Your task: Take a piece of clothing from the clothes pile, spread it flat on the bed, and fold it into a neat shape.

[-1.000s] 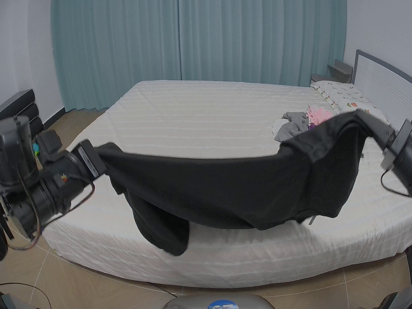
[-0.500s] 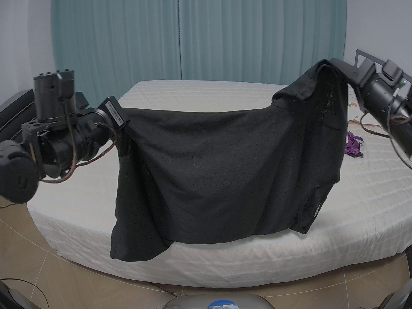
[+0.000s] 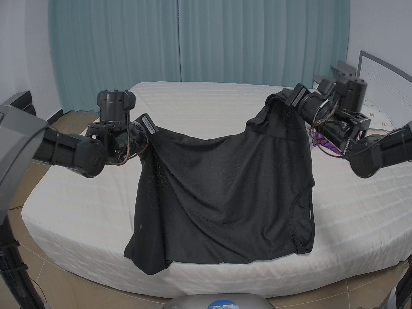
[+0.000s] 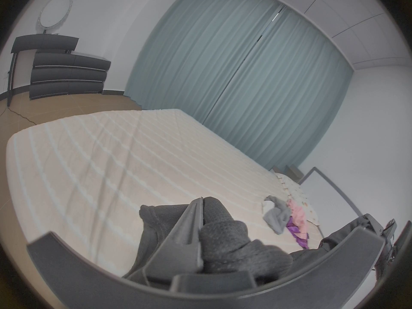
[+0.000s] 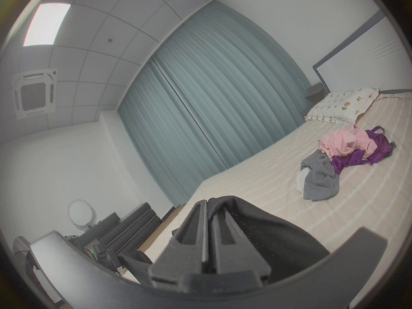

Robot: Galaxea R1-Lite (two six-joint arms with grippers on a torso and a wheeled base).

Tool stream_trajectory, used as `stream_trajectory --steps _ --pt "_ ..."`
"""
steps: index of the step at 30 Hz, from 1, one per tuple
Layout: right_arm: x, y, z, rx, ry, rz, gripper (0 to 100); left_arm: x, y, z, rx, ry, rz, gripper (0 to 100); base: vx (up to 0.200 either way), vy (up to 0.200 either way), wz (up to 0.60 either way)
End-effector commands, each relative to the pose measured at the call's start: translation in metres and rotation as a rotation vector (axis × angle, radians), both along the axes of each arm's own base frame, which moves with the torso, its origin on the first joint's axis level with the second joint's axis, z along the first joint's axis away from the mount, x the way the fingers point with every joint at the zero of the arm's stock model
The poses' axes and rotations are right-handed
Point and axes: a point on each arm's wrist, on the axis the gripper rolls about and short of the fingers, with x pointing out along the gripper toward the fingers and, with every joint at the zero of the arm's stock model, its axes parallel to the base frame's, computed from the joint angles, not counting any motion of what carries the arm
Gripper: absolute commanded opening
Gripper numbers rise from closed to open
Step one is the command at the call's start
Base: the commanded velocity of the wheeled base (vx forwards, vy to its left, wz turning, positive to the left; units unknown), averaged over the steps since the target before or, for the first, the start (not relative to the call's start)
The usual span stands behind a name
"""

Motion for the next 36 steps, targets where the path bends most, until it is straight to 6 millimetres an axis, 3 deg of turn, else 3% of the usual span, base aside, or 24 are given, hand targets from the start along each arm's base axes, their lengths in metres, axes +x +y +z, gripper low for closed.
stream_trajectory --steps 1,4,5,9,15,16,24,30,36 --pt "0.048 0.005 -0.065 -0.044 0.118 -0.031 0 0.048 0.001 -0.068 0.035 0.106 0.036 0 0.000 0.000 0.00" --pt "0.059 0.005 -0.081 -0.049 0.144 -0.042 0 0.058 0.000 -0.085 0.034 0.126 0.041 0 0.000 0.000 0.00" --pt "0.067 0.005 -0.097 -0.056 0.163 -0.062 0 0.065 -0.002 -0.100 0.040 0.142 0.043 0 0.000 0.000 0.00" --pt "0.081 0.009 -0.131 -0.063 0.186 -0.115 0 0.078 -0.009 -0.127 0.044 0.163 0.041 0 0.000 0.000 0.00" --pt "0.091 0.011 -0.168 -0.083 0.235 -0.138 0 0.093 -0.016 -0.150 0.015 0.156 0.048 0 0.000 0.000 0.00" --pt "0.094 0.011 -0.174 -0.083 0.241 -0.147 100 0.094 -0.017 -0.150 0.003 0.155 0.051 100 0.000 0.000 0.00" --pt "0.109 0.012 -0.208 -0.062 0.272 -0.179 100 0.102 -0.015 -0.172 -0.011 0.173 0.081 100 0.000 0.000 0.00" --pt "0.130 0.002 -0.183 0.026 0.114 -0.317 100 0.117 -0.004 -0.146 -0.070 0.069 0.184 100 0.000 0.000 0.00" --pt "0.128 -0.006 -0.196 -0.004 0.165 -0.333 100 0.115 0.001 -0.155 -0.020 0.104 0.183 100 0.000 0.000 0.00"
